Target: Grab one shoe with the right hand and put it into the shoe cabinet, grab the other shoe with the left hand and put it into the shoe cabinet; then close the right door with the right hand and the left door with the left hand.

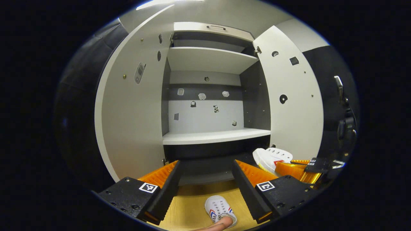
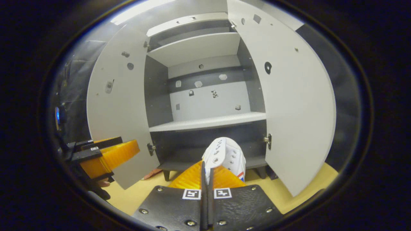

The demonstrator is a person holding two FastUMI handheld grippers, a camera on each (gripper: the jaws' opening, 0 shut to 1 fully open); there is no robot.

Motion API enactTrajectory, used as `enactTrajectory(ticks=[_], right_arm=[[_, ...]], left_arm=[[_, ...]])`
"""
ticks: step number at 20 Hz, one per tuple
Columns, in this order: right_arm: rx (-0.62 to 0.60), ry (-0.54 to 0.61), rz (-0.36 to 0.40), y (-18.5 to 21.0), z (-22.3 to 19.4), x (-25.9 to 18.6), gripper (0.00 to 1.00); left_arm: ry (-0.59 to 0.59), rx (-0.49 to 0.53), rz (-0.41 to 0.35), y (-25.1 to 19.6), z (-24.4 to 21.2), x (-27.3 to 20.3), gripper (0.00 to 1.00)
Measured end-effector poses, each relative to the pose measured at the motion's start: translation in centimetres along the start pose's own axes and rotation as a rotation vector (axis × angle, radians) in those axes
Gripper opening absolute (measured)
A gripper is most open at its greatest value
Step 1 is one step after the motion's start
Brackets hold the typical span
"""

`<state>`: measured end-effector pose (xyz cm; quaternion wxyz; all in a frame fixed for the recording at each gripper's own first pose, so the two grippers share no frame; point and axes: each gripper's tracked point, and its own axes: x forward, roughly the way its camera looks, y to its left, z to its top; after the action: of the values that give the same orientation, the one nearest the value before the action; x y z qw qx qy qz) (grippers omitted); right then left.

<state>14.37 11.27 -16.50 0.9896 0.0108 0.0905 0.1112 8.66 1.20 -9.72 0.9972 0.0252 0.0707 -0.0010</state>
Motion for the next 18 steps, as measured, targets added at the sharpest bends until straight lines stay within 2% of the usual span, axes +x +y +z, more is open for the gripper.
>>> enactTrajectory(ticks=[3, 5, 6, 7, 12, 15, 18], right_arm=[[-0.015, -0.033, 0.009, 0.0, 4.5, 0.8, 0.00], [-0.031, -0.044, 0.010, -0.1, 7.1, 1.7, 0.00], [-0.039, -0.051, 0.007, -0.2, 8.5, 2.4, 0.00], [-0.055, -0.057, 0.005, -0.3, 10.0, 3.3, 0.00], [-0.138, -0.080, -0.063, -1.4, 16.0, 9.2, 0.00], [-0.195, -0.062, -0.068, -1.6, 17.8, 13.8, 0.01], [-0.226, -0.005, -0.054, -1.5, 17.6, 19.7, 0.01]], left_arm=[[-0.016, -0.015, -0.004, 0.0, 1.7, 0.8, 0.99], [-0.031, -0.016, 0.000, 0.3, 2.5, 1.3, 0.96], [-0.032, -0.021, 0.002, 0.5, 2.5, 1.6, 0.99], [-0.031, -0.036, 0.006, 0.6, 2.5, 1.8, 0.95], [-0.009, -0.074, 0.003, 0.6, 1.2, 2.4, 0.95], [0.001, -0.079, 0.013, 1.2, 1.5, 2.4, 0.95], [-0.022, -0.089, 0.035, 2.1, 2.7, 2.0, 0.95]])
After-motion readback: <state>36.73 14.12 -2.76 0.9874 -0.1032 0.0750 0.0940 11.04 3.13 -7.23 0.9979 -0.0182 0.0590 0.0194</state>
